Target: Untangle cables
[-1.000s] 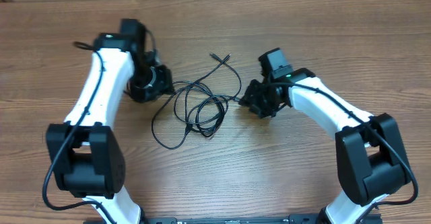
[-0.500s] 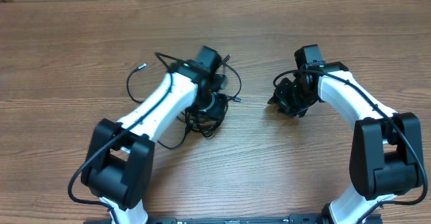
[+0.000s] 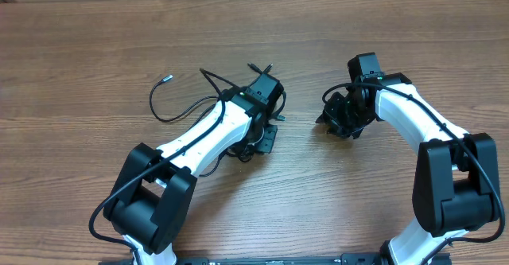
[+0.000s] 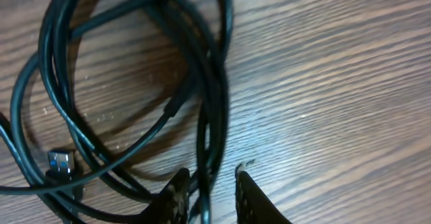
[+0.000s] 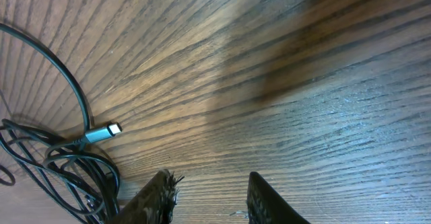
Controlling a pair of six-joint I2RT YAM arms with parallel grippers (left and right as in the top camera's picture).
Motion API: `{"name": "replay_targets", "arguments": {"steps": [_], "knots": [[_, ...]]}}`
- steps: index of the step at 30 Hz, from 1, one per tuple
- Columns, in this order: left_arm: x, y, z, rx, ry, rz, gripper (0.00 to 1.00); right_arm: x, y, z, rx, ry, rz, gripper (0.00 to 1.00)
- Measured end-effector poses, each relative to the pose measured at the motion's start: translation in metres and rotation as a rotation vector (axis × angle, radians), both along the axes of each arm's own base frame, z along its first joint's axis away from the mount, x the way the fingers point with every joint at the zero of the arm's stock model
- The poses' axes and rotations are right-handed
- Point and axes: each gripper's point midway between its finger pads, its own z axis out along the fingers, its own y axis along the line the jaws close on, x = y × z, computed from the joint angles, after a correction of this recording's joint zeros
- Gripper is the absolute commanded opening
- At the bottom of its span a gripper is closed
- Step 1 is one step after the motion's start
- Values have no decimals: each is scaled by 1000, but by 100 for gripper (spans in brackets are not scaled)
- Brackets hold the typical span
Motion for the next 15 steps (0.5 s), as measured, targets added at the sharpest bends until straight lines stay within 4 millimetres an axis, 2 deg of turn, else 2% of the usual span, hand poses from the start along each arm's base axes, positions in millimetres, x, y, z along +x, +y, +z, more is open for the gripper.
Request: {"name": "replay_targets", "arguments": {"steps": [1,9,11,15], "knots": [[-1,2,-2,7,5,6,4,0,0,0,0,0,0,34],[-5,15,-2,56,22,9,4,-2,2,1,13,10,2,34],[-2,20,6,65,30,8,4,-3,7,3,42,14,6,34],[17,22,34,47,3,-5,4,-6,20,9,118,26,21,34]]}}
